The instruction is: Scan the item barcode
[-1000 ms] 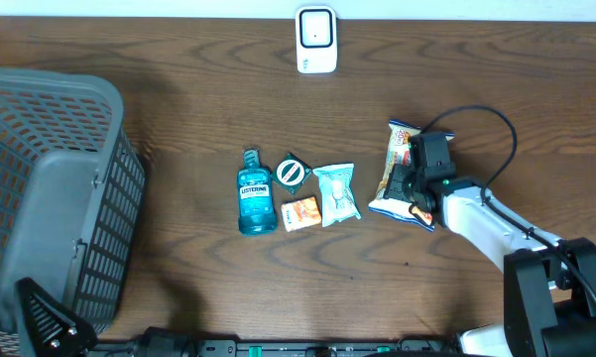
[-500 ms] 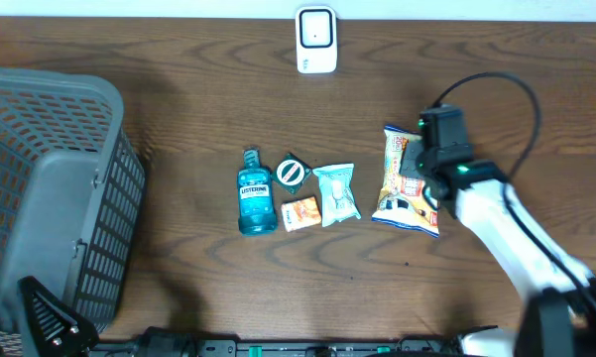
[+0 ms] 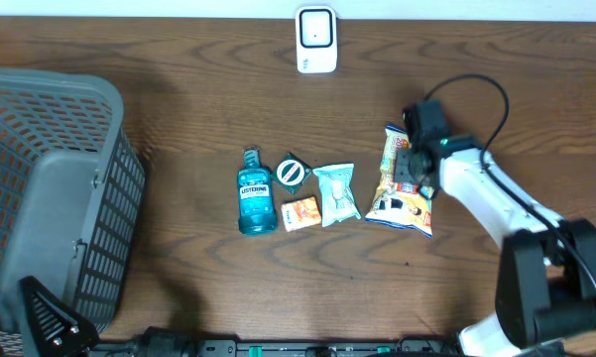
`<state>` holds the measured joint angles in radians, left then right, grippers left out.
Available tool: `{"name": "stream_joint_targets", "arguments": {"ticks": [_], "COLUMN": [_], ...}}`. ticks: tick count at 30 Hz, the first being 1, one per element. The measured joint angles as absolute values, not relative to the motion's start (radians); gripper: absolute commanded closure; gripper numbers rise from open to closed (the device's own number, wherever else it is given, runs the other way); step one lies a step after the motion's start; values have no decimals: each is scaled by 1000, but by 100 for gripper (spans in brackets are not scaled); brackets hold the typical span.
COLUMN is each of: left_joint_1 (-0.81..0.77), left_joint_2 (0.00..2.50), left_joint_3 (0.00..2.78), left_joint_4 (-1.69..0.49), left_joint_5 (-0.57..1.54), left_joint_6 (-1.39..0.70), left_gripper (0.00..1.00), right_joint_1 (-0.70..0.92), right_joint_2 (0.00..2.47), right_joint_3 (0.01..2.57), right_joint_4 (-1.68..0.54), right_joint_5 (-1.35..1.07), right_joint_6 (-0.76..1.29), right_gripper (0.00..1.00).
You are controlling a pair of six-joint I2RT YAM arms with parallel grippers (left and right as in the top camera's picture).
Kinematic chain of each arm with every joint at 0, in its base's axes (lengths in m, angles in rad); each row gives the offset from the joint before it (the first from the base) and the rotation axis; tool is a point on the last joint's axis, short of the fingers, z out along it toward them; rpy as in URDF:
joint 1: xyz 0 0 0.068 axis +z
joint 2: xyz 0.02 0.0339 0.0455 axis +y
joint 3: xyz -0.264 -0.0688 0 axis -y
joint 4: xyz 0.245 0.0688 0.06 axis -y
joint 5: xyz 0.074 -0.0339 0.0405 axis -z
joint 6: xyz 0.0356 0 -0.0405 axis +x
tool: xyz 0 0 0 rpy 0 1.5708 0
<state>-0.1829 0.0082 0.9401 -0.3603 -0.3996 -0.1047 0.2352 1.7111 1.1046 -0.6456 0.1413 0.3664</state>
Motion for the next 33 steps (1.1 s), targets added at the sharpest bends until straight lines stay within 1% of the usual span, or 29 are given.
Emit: {"name": "stream_joint_targets", "arguments": {"ticks": [5, 8, 11, 15, 19, 21, 26, 27, 29, 31, 33], "left_joint_1": [-183, -183, -183, -183, -183, -183, -183, -183, -183, -183, -183], "left_joint_2": [8, 8, 8, 8, 8, 8, 8, 8, 8, 8, 8], "left_joint_3": [940, 940, 940, 940, 940, 940, 940, 940, 940, 940, 940], "left_joint_4": [-361, -361, -361, -360, -361, -361, -361, -361, -361, -361, -360], "left_joint_5": [-400, -400, -400, -400, -400, -400, -400, -400, -400, -400, -400], "left_joint_6": [-105, -105, -105, -105, -105, -105, -105, -105, -105, -105, -105], "left_gripper": [2, 3, 2, 2, 2, 2, 2, 2, 2, 2, 2], "right_joint_1": [261, 283, 316, 400, 457, 461, 445, 439, 429, 412, 392], "right_joint_2": [1550, 1523, 1572, 1734, 1847, 1882, 1921, 1928, 1942, 1966, 1991], "right_joint_3": [1188, 1189, 1173, 1162, 1162, 1162, 1188, 1196, 1208, 1225, 1243], "right_joint_4": [-641, -640, -677, -686, -695, -710, -804, -818, -823, -821, -818], "right_joint_5": [16, -1, 67, 210, 284, 308, 381, 396, 413, 426, 426], "right_joint_6": [312, 305, 368, 473, 553, 592, 709, 726, 736, 741, 715], "right_gripper": [1, 1, 1, 1, 1, 2, 2, 5, 18, 40, 74]}}
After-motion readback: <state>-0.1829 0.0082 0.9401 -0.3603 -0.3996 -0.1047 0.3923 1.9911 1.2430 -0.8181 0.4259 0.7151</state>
